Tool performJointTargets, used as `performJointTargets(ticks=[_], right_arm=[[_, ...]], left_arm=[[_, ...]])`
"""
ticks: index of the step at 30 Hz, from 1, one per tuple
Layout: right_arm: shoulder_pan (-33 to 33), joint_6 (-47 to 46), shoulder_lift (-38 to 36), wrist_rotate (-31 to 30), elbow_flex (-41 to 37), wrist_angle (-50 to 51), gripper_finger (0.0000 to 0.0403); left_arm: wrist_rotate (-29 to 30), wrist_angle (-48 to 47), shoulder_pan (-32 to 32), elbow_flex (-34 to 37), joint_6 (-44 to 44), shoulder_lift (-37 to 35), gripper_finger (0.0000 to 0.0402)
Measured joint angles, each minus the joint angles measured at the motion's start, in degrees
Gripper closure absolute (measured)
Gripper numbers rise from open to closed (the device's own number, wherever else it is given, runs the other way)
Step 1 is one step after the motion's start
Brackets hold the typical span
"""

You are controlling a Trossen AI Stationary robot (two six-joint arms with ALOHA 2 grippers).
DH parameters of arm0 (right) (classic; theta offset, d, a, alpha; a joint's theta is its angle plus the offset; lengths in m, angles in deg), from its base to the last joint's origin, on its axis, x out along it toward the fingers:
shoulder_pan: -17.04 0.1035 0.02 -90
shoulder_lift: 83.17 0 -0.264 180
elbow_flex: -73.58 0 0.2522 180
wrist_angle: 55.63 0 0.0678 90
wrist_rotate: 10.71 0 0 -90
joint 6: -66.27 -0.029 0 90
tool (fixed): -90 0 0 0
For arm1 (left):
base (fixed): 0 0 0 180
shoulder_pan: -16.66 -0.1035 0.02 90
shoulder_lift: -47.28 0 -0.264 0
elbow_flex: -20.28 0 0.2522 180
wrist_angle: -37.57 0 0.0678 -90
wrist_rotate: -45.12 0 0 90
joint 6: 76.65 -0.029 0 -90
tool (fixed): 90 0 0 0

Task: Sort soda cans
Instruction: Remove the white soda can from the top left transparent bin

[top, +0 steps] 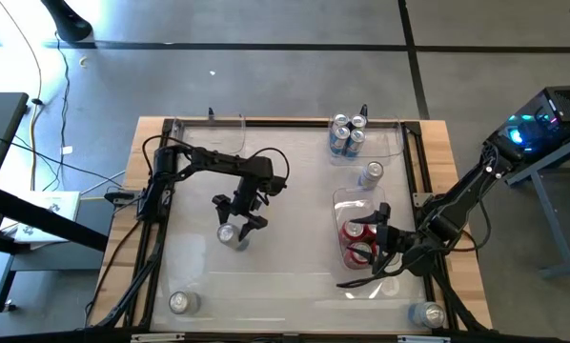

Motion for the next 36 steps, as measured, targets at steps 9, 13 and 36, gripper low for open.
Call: performJointTargets(ticks=[9, 13, 36], right_arm=[[0.0, 0.03, 0.0, -0.02, 0.0, -0.02, 0.0069], [0.0, 0.0, 0.0, -0.02, 0.01, -0.04, 0.0069], [0.0, -1.46, 0.02, -0.02, 0.0, -0.09, 0.0069]], left_arm=[[4.6, -0.52, 0.94, -4.84, 0.22, 0.0, 0.0068], [9.87, -0.68, 1.87, -10.16, 0.63, 0.0, 0.0068], [18.0, 6.08, 4.2, -13.39, 1.22, -0.04, 0.0068]])
